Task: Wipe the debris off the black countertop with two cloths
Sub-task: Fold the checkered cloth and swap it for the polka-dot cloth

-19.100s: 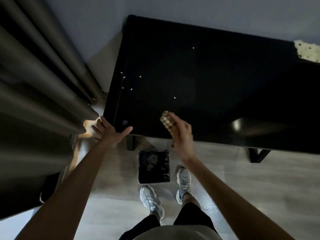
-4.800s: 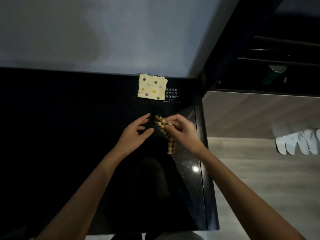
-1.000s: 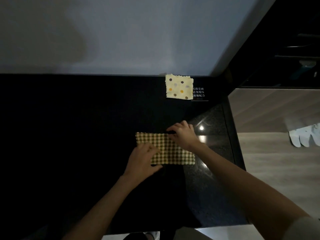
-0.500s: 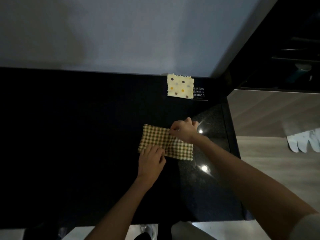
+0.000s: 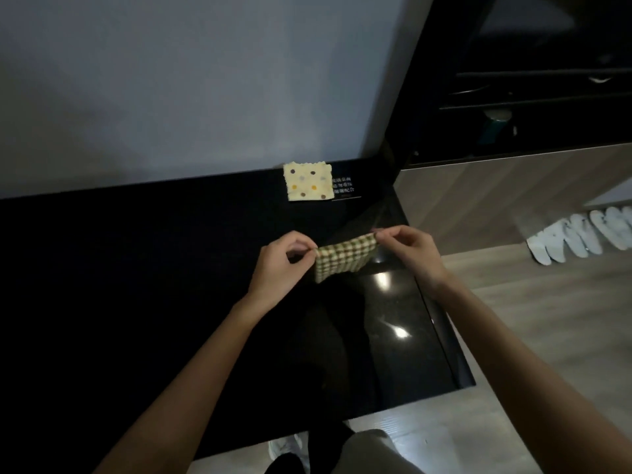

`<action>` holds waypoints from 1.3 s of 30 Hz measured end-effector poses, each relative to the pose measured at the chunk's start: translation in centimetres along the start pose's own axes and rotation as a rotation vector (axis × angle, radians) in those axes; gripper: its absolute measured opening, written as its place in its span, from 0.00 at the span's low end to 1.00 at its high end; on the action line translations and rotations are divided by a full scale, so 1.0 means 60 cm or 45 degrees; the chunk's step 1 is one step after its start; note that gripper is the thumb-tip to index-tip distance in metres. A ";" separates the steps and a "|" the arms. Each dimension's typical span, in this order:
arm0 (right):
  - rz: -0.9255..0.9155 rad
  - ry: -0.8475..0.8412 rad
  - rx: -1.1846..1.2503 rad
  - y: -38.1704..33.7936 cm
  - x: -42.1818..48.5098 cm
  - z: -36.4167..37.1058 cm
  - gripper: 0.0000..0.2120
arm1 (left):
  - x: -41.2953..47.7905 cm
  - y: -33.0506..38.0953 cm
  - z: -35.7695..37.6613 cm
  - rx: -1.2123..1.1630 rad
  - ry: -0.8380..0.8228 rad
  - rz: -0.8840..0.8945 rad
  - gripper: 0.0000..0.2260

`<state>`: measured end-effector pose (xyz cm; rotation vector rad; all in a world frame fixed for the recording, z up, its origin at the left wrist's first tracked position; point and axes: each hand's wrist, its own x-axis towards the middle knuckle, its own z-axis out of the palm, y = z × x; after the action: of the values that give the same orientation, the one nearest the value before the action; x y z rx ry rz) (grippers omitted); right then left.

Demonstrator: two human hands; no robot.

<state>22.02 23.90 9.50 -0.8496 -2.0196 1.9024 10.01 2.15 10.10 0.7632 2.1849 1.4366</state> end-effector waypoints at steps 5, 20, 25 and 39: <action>0.023 0.166 -0.033 0.025 0.049 -0.039 0.04 | 0.097 -0.005 0.049 -0.113 -0.199 -0.296 0.03; 0.039 0.221 -0.736 0.077 0.412 -0.054 0.05 | 0.455 -0.083 0.150 -0.059 -0.009 -0.590 0.03; -0.043 0.194 -0.966 0.063 0.484 -0.024 0.07 | 0.526 -0.091 0.146 -0.064 0.105 -0.585 0.02; -0.564 -0.305 -1.373 0.072 0.496 0.150 0.23 | 0.427 -0.185 0.033 0.886 0.161 -0.201 0.18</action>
<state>-5.71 32.96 -2.12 -0.2626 -3.0514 0.6115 -10.77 16.49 -1.99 0.6956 2.8017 0.6427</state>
